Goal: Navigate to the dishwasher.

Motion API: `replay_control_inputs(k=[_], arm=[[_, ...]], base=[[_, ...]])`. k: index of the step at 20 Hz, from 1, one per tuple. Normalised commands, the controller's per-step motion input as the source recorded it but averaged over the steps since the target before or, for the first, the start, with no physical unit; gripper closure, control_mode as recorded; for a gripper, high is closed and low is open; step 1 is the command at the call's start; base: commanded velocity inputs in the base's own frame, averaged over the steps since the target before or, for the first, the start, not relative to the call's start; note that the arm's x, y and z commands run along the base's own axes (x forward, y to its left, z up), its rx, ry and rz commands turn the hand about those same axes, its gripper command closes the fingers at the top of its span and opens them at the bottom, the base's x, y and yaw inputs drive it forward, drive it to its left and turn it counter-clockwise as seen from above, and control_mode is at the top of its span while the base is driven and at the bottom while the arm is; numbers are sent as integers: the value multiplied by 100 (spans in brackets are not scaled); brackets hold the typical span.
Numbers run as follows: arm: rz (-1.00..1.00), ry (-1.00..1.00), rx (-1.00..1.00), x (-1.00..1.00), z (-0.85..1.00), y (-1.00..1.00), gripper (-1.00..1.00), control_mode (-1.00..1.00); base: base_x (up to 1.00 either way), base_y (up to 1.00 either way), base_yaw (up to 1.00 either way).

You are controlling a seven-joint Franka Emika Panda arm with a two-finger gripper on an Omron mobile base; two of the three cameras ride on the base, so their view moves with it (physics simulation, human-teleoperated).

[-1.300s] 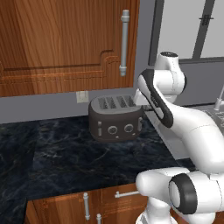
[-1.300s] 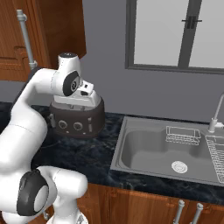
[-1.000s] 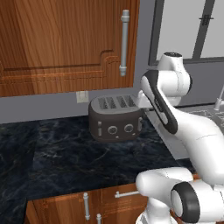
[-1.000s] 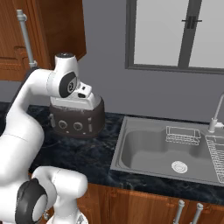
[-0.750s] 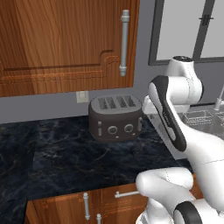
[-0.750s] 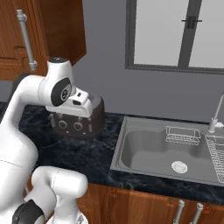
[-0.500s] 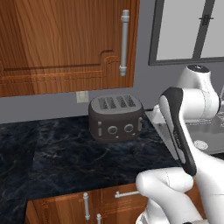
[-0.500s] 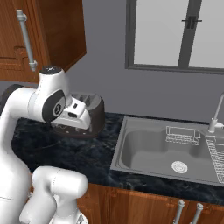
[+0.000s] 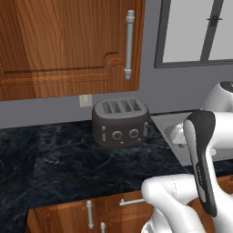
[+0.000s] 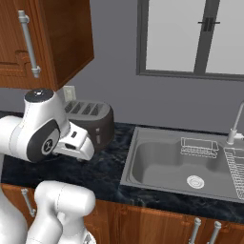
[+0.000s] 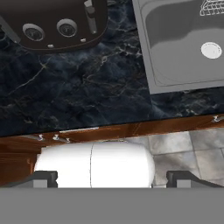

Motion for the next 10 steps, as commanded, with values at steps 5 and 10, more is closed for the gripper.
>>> replay_control_inputs(k=[5, 10], arm=[[0, 0, 0, 0, 1, 0, -100, -100], [0, 0, 0, 0, 0, 0, -100, -100]], base=[[0, 0, 0], [0, 0, 0]])
